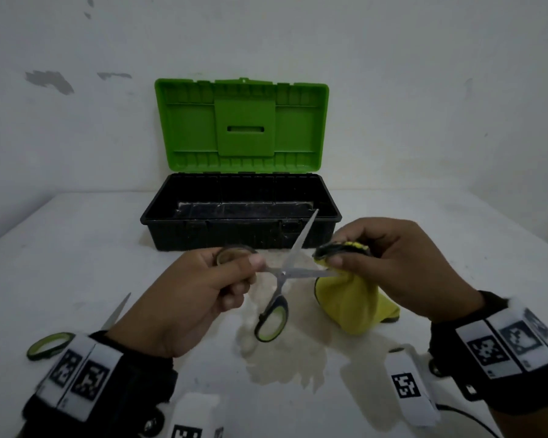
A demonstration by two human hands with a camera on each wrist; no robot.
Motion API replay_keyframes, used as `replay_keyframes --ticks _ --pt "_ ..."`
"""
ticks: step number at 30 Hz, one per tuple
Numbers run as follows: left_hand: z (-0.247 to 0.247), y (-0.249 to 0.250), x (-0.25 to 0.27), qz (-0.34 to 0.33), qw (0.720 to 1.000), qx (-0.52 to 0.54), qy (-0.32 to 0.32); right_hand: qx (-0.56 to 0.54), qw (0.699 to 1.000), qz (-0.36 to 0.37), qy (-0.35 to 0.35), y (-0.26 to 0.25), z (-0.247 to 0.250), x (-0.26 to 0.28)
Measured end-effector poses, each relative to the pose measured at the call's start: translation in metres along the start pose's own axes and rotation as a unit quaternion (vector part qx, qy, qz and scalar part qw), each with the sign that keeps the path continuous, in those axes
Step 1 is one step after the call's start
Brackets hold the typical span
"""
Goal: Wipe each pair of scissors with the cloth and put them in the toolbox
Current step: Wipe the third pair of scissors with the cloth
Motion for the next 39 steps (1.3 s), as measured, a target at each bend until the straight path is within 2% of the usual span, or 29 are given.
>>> replay_keyframes --ticks 2,8,13,17,23,27,31,34,37,39 --pt "-0.002 -0.002 -0.002 0.006 0.998 0.058 0.024 -0.007 1.0 0.008 -0.003 0.001 -0.006 0.002" --pt "-0.019 -0.009 -0.004 -0.04 0.988 0.084 0.126 -0.013 1.0 0.006 0.001 -0.004 -0.028 0.003" --pt "-0.027 -0.012 -0.006 -0.012 0.975 0.132 0.179 -0.024 0.999 -0.012 0.031 -0.008 -0.04 0.005" --pt "-0.029 -0.01 -0.005 -0.016 0.968 0.112 0.225 -0.013 0.999 -0.021 0.028 -0.011 -0.048 0.006" --pt "-0.036 -0.001 -0.001 -0.081 0.967 0.041 0.239 0.001 0.999 -0.013 0.035 -0.011 -0.051 0.006" --pt "-0.041 0.001 0.001 -0.122 0.961 0.031 0.244 -0.005 0.996 -0.008 0.087 -0.014 -0.047 0.004" --pt "-0.033 -0.001 0.001 -0.108 0.959 0.047 0.259 -0.011 0.982 -0.036 0.185 -0.002 -0.017 0.002" --pt "-0.026 -0.002 0.003 -0.101 0.959 0.039 0.26 0.065 0.968 -0.01 0.244 0.0 0.006 0.006" --pt "-0.026 -0.004 0.002 -0.084 0.964 0.033 0.25 0.138 0.963 0.025 0.232 -0.004 0.004 0.012" --pt "-0.03 -0.005 0.002 -0.073 0.967 0.037 0.242 0.141 0.972 0.04 0.184 -0.005 -0.012 0.014"
Point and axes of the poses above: each hand's wrist, its own x-axis away from the middle knuckle, its own z-axis out of the back of the hand, y = z × x, the point moved 3 cm from there along -x, towards the middle knuckle
